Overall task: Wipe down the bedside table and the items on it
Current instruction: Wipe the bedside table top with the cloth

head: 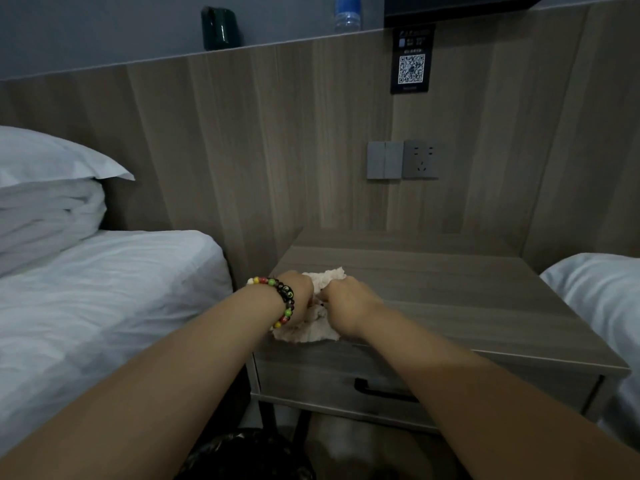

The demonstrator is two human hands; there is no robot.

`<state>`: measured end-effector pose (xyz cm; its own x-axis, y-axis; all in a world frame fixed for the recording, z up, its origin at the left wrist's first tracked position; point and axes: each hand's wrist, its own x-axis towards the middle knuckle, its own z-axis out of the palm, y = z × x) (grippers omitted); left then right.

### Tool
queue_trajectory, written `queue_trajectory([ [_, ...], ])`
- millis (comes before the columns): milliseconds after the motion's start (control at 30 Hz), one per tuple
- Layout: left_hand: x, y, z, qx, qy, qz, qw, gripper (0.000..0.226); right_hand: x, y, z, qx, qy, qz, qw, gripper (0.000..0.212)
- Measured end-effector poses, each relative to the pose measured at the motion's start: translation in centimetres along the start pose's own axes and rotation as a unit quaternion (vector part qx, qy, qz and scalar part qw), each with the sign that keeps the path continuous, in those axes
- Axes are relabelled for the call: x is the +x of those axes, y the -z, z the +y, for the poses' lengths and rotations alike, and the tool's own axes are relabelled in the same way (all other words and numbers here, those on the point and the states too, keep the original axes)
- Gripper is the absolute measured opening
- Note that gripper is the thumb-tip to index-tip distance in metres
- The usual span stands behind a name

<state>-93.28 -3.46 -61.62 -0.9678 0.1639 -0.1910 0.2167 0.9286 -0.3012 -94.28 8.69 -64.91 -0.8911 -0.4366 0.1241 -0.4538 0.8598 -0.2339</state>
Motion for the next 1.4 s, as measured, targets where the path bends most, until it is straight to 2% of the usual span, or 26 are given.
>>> queue_trajectory([
  [233, 4.4, 0.3, -2.1, 0.002, -0.012, 0.005, 1.0, 0.037, 3.6, -0.4, 2.1, -0.008, 0.002, 0.012, 1.0, 0.024],
  [467, 9.7, 1.1, -3.0, 0.021, -0.005, 0.028, 0.999, 0.04, 8.6, 0.1, 4.0, -0.03, 0.0, 0.013, 0.999, 0.032],
  [733, 17.9, 1.2, -5.9, -0.063, 0.048, 0.031, 0.996, 0.043, 15.7, -0.3, 6.8, -0.063, -0.011, 0.014, 0.998, 0.035],
  [967, 23.7, 1.9, -7.1, -0.009, 0.086, 0.027, 0.996, 0.049, 22.5, 0.3, 8.9, -0.147, 0.024, -0.013, 0.989, 0.034],
  [1067, 26.3, 1.8, -8.6, -0.011, 0.109, 0.022, 0.994, 0.059, 25.1, 0.3, 8.8, -0.171, 0.036, -0.013, 0.984, 0.033],
  [1167, 27.4, 2.1, -9.8, -0.05, 0.116, 0.027, 0.992, 0.04, 27.2, 0.5, 8.2, -0.181, 0.042, -0.018, 0.983, 0.028],
  [1233, 27.9, 2.1, -10.5, -0.073, 0.123, 0.052, 0.988, 0.026, 28.4, 0.4, 7.9, -0.19, 0.044, -0.014, 0.981, 0.012],
  [1267, 28.1, 1.9, -10.9, -0.085, 0.134, 0.056, 0.986, 0.024, 28.6, 0.3, 7.8, -0.186, 0.047, -0.008, 0.981, 0.006],
  [1333, 28.2, 1.2, -11.6, -0.13, 0.14, 0.076, 0.979, 0.031, 28.3, 0.2, 7.6, -0.183, 0.055, -0.001, 0.982, 0.014],
  [1400, 27.1, 0.7, -12.0, -0.177, 0.131, 0.079, 0.972, 0.036, 27.8, -0.1, 7.5, -0.164, 0.063, 0.011, 0.984, 0.001],
])
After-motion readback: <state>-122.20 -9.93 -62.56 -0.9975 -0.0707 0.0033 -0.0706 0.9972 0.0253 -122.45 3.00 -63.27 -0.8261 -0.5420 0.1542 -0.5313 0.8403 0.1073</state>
